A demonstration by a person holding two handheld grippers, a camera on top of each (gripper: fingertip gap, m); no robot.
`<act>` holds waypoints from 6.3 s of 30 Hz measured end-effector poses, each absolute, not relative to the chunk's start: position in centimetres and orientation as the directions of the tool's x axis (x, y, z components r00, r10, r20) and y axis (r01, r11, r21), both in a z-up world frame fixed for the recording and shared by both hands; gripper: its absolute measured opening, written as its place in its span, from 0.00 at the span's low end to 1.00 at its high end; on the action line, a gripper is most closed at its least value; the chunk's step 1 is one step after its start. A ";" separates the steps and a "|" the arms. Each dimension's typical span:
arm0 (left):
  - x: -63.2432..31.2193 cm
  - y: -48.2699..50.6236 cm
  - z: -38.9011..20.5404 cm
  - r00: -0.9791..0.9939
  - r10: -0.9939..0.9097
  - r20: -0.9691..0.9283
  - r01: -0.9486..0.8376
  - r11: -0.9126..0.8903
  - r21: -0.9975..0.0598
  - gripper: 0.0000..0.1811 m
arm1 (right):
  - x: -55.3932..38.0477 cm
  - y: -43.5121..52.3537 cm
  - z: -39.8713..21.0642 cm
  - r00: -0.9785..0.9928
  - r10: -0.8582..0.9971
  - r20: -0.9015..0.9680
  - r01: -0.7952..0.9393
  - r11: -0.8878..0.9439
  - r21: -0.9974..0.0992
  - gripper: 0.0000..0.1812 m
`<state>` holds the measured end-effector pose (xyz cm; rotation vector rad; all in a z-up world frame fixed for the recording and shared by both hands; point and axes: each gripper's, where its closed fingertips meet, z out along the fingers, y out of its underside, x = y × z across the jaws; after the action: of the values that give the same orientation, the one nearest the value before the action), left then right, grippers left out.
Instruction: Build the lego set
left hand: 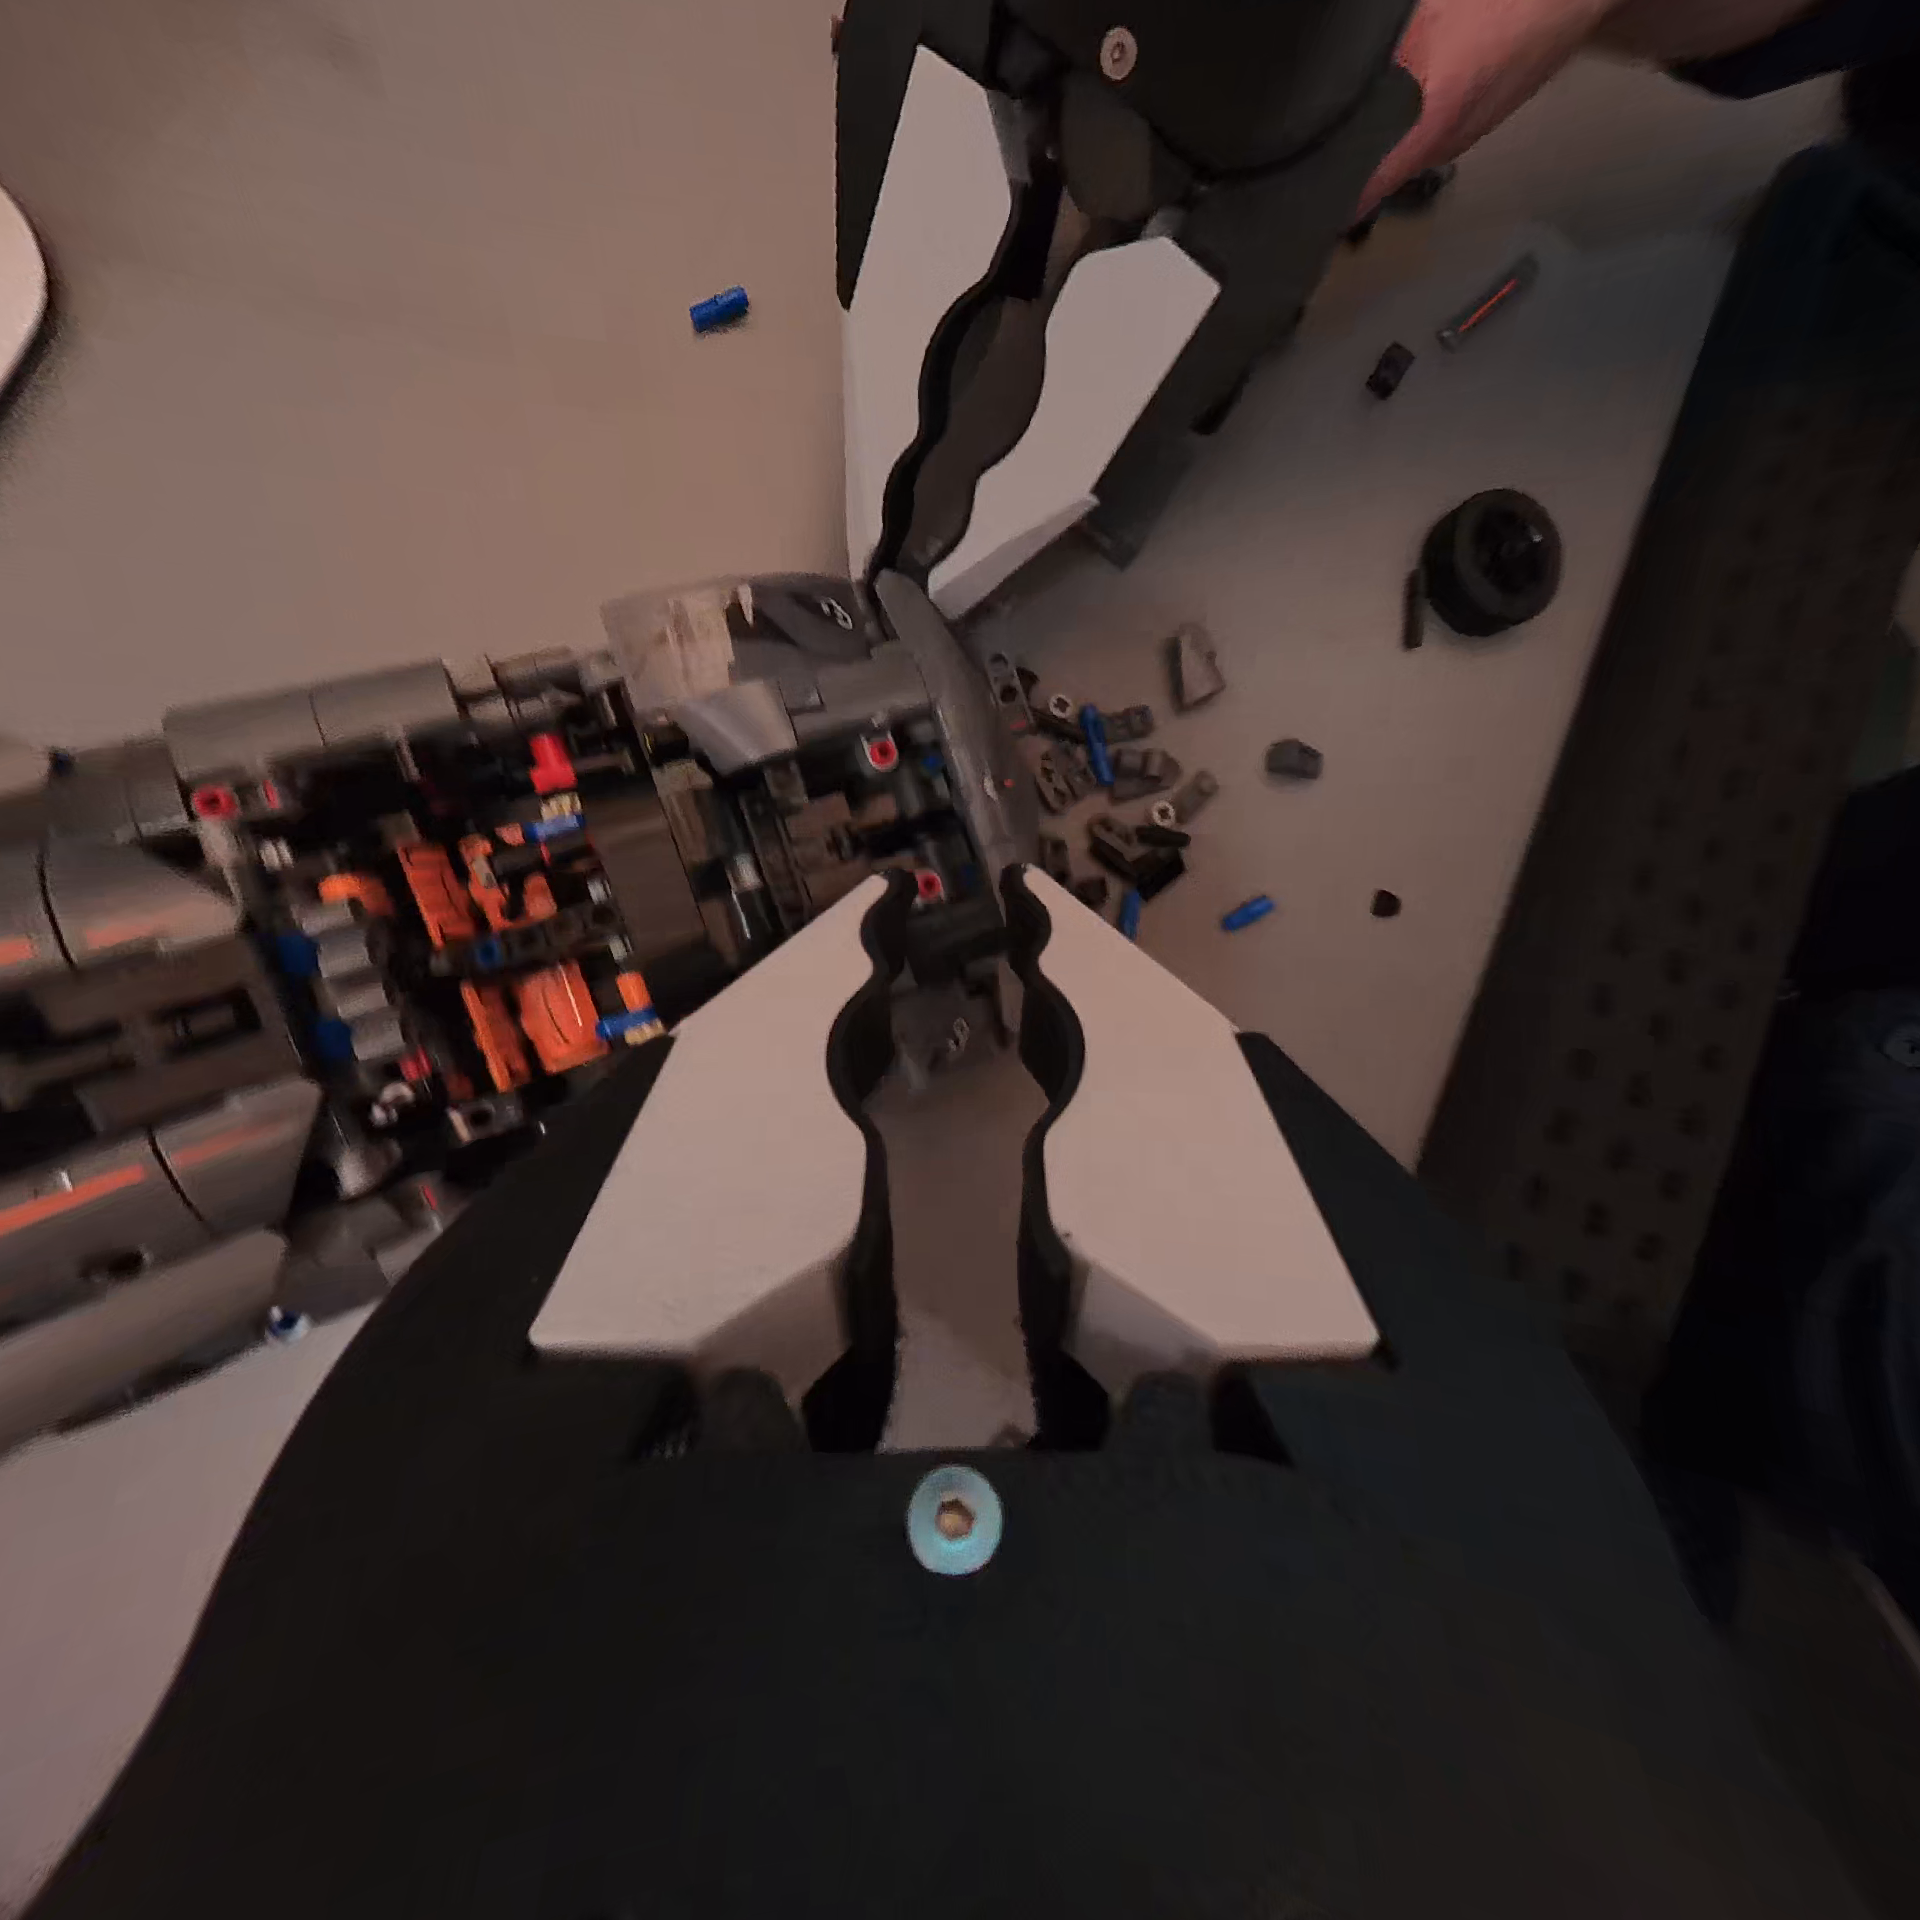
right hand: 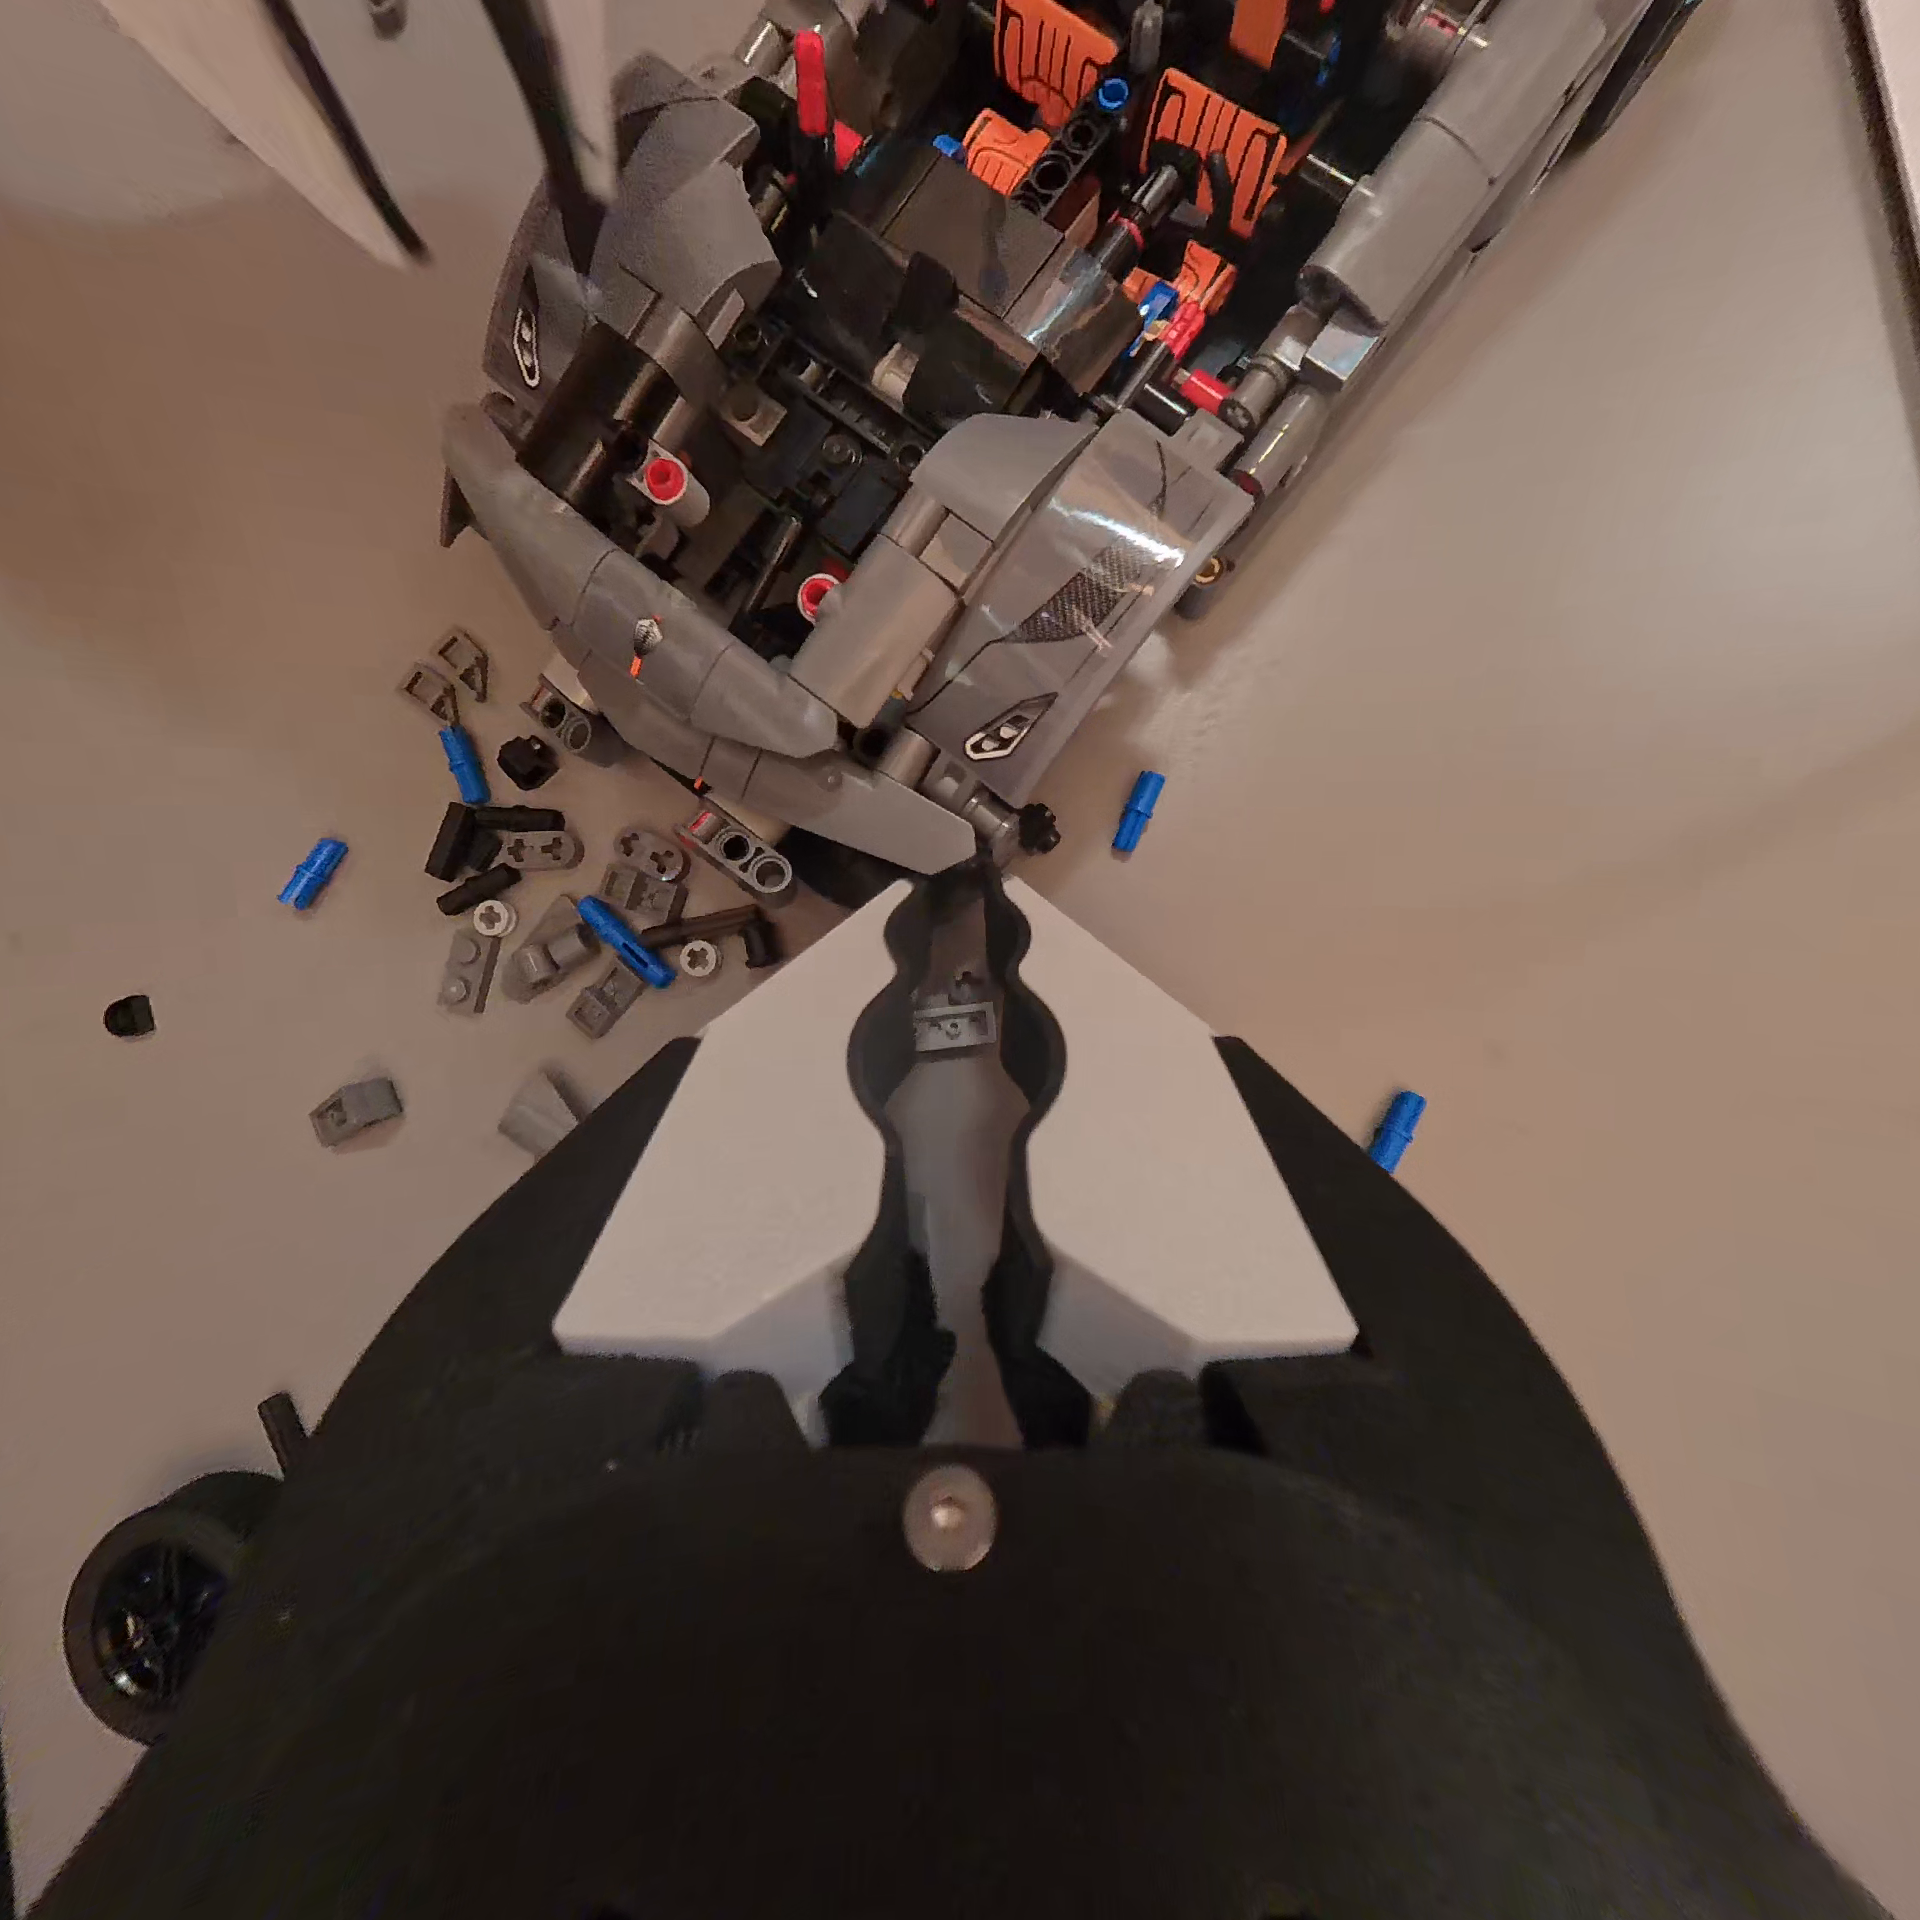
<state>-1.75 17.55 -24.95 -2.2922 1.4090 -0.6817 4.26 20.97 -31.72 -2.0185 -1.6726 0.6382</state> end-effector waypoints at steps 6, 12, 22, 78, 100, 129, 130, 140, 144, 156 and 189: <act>1.3 20.6 -25.6 0.338 -0.931 0.138 -0.765 -0.357 -0.536 0.07 | 4.2 21.1 -31.7 0.186 0.980 -0.075 0.773 -0.193 -0.604 0.03; 2.8 23.8 -25.9 0.343 -0.937 0.065 -0.760 -0.317 -0.568 0.08 | 4.3 21.2 -31.7 0.194 0.977 -0.088 0.765 -0.207 -0.609 0.05; 3.1 25.6 -29.3 0.283 -0.938 -0.201 -0.860 -0.155 -0.486 0.00 | 3.8 21.3 -31.7 0.253 0.966 -0.051 0.746 -0.229 -0.625 0.04; -3.0 21.2 -21.0 0.300 -0.944 -0.138 -0.722 -0.129 -0.680 0.00 | 4.3 20.4 -28.6 0.059 0.996 -0.073 0.711 -0.093 -0.697 0.12; -2.2 15.0 -29.5 0.212 -0.922 -0.325 -0.863 -0.021 -0.506 0.23 | 2.4 19.4 -29.9 0.036 0.999 -0.016 0.709 -0.037 -0.705 0.12; -3.9 13.5 -30.8 0.157 -0.957 -0.244 -0.840 0.001 -0.542 0.13 | 0.0 15.9 -31.3 -0.065 0.996 -0.056 0.710 0.006 -0.704 0.10; -3.9 13.5 -30.8 0.153 -0.957 -0.246 -0.841 0.005 -0.540 0.13 | 0.0 15.9 -31.3 -0.067 0.997 -0.048 0.710 0.014 -0.704 0.10; -4.4 13.6 -30.9 0.145 -0.957 -0.253 -0.842 0.015 -0.539 0.14 | -0.2 16.5 -31.1 -0.044 0.999 -0.030 0.713 0.010 -0.701 0.16; -4.5 13.5 -30.8 0.134 -0.958 -0.254 -0.836 0.028 -0.547 0.14 | -0.5 16.1 -31.1 -0.052 0.995 -0.086 0.704 -0.025 -0.710 0.16; -4.6 13.4 -30.8 0.126 -0.958 -0.256 -0.828 0.041 -0.559 0.14 | -1.4 15.7 -31.6 -0.046 0.998 -0.042 0.736 0.005 -0.677 0.10; -4.9 13.4 -30.7 0.124 -0.960 -0.253 -0.834 0.038 -0.551 0.14 | -0.6 15.6 -30.7 -0.064 0.984 -0.168 0.725 -0.070 -0.685 0.07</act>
<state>-4.88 13.42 -30.72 -1.8184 1.7330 -0.2756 -0.63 15.61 -30.71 -1.8315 -1.8250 0.9121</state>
